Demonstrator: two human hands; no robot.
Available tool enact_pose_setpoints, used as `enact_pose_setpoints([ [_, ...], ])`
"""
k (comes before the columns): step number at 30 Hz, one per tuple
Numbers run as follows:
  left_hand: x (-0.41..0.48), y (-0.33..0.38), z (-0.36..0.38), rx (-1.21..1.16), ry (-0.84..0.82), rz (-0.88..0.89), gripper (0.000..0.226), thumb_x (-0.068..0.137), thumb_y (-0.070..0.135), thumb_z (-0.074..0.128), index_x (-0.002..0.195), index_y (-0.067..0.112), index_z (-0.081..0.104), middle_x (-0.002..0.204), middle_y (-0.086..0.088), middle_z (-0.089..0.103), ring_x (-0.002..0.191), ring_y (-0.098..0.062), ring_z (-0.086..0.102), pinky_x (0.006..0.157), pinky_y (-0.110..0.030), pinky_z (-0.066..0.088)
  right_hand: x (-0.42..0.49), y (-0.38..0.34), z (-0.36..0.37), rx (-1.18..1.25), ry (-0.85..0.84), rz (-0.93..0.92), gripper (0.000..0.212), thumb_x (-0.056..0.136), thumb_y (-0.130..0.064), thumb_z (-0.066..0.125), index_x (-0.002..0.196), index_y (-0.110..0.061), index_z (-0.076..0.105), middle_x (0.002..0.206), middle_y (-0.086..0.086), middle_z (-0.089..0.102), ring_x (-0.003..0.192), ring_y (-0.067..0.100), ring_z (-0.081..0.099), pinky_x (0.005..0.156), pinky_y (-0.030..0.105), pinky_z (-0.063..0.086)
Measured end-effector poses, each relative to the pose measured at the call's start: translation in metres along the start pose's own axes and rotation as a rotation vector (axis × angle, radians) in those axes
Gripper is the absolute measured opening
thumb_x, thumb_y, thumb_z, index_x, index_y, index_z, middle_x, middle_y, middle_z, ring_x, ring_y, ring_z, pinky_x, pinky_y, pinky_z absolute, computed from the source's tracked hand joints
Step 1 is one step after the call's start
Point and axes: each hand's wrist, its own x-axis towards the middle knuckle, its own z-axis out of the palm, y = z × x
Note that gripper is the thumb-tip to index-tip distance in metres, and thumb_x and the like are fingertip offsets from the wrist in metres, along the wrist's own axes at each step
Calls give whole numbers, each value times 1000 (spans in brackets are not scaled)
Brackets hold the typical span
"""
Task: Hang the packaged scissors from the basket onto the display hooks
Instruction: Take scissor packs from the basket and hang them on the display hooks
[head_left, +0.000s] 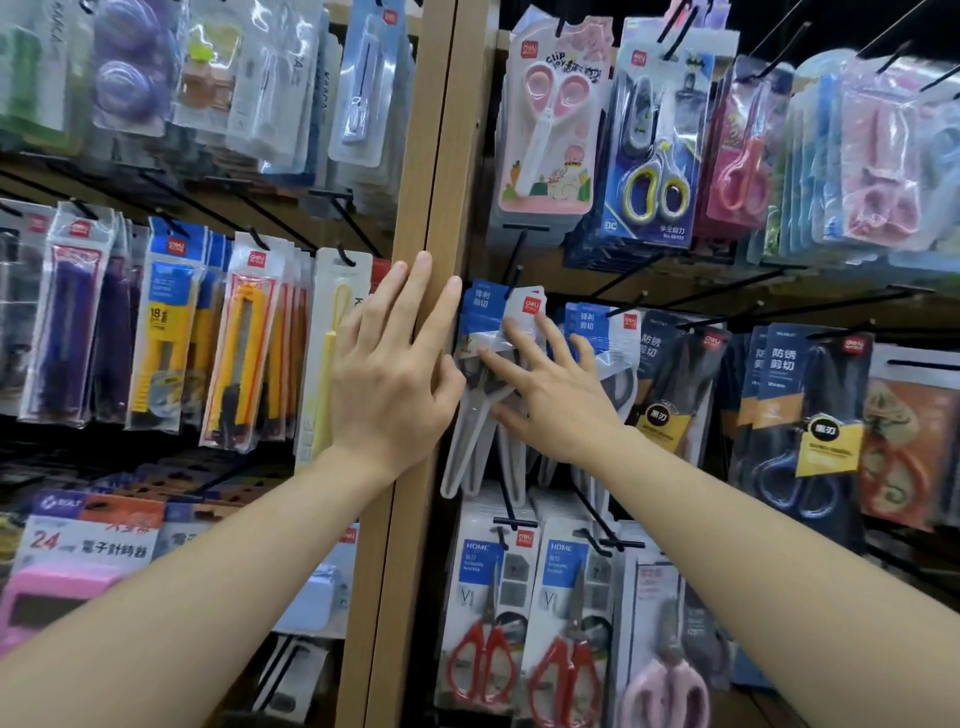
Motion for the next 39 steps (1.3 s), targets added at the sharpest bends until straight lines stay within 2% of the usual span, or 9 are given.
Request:
enact_pose_setpoints([
  [5, -1, -2, 2, -7, -18, 7, 61, 95, 21, 57, 155, 14, 46, 165, -14, 36, 153, -31, 33, 114, -50, 39, 7, 7, -6, 54, -115, -46, 75, 102, -52, 48, 162, -45, 4, 173, -3, -11, 158, 30, -15, 126, 56, 2],
  [8, -1, -2, 1, -10, -37, -2, 61, 95, 21, 58, 155, 14, 47, 164, -15, 36, 152, -32, 33, 115, -52, 38, -7, 14, -17, 122, -108, -92, 74, 103, -48, 51, 163, -43, 8, 173, -3, -10, 159, 25, -9, 126, 51, 2],
  [15, -1, 23, -18, 5, -145, -43, 63, 89, 23, 56, 150, 11, 52, 161, -16, 41, 150, -33, 37, 122, -53, 27, -105, 34, -39, 327, -128, -30, 62, 101, -40, 61, 158, -36, 36, 170, -8, 19, 154, 16, 16, 122, 45, 16],
  [19, -30, 76, -29, -248, -181, 139, 31, 88, 23, 58, 112, 17, 78, 124, -3, 73, 117, -29, 65, 104, -44, 38, -178, 50, -35, 440, -83, 19, 46, 98, -31, 68, 143, -25, 59, 145, -4, 55, 135, 20, 48, 111, 47, 41],
  [23, -66, 147, -43, -519, -444, 194, 27, 87, 29, 55, 90, 19, 80, 89, 4, 76, 87, -24, 67, 82, -36, 38, -257, 58, -29, 491, -52, 70, 36, 95, -24, 73, 130, -21, 69, 97, -26, 56, 95, 3, 53, 86, 40, 56],
  [27, -111, 223, -62, -700, -822, 146, 35, 87, 39, 50, 92, 22, 81, 80, 4, 74, 76, -24, 66, 74, -36, 50, -342, 64, -17, 497, -161, 140, 34, 94, -23, 73, 127, -20, 71, 96, -2, 74, 87, 21, 70, 75, 45, 60],
  [31, -171, 301, -80, -766, -1186, 221, 50, 83, 53, 38, 98, 27, 78, 88, 2, 75, 86, -26, 67, 74, -42, 53, -428, 72, 3, 477, -329, 238, 40, 89, -38, 56, 123, -23, 72, 90, -3, 75, 83, 22, 72, 70, 38, 59],
  [35, -232, 373, -92, -767, -1439, 177, 52, 83, 55, 41, 116, 31, 72, 113, 3, 70, 108, -28, 63, 87, -43, 52, -508, 84, 23, 478, -481, 379, 38, 87, -32, 66, 122, -21, 73, 95, 0, 77, 85, 27, 73, 73, 38, 57],
  [39, -283, 421, -104, -691, -1645, 89, 62, 94, 52, 56, 150, 27, 46, 156, 1, 38, 135, -30, 42, 106, -46, 46, -575, 95, 39, 484, -690, 583, 35, 92, -27, 72, 127, -24, 70, 101, -1, 77, 96, 26, 72, 82, 38, 53],
])
